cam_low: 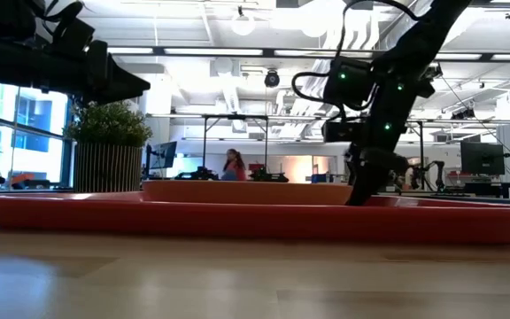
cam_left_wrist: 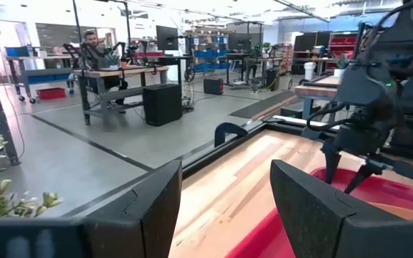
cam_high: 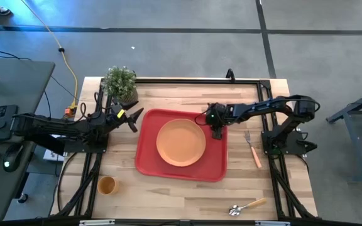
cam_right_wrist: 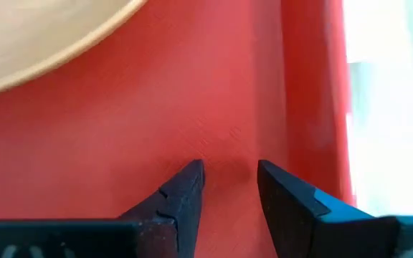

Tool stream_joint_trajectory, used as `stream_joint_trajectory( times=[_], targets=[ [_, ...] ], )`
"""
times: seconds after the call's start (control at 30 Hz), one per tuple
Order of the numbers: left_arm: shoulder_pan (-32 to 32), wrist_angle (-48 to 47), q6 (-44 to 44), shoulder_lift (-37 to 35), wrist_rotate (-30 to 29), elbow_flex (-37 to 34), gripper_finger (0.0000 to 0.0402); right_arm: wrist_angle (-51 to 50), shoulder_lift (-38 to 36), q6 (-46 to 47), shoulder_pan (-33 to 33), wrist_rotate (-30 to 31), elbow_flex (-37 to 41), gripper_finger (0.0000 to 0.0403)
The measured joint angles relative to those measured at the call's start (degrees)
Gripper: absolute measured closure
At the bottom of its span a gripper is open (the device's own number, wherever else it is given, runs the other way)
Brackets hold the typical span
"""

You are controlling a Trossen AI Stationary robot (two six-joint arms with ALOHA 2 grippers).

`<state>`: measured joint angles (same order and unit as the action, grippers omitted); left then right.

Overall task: Pick and place plate/cup/fork/spoon on tray
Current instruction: Adjust the red table tray, then put the orange cup on the red table tray to the top left of the orange plate

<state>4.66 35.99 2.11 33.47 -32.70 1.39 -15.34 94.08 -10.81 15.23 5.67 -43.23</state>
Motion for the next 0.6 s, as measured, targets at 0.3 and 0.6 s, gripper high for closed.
stream_joint_trajectory(
  times=[0.3,0.6],
  targets=[
    [0.3,-2.4,-0.4,0.0,0.1,0.0,0.02,-9.5,-10.2,26.6,-5.3,12.8,0.1,0.0275],
    [0.2,-14.5,-4.0,0.0,1.4,-0.1,0.02,-32.5,-17.6,60.3,-9.3,24.1,0.1,0.0275]
  ],
)
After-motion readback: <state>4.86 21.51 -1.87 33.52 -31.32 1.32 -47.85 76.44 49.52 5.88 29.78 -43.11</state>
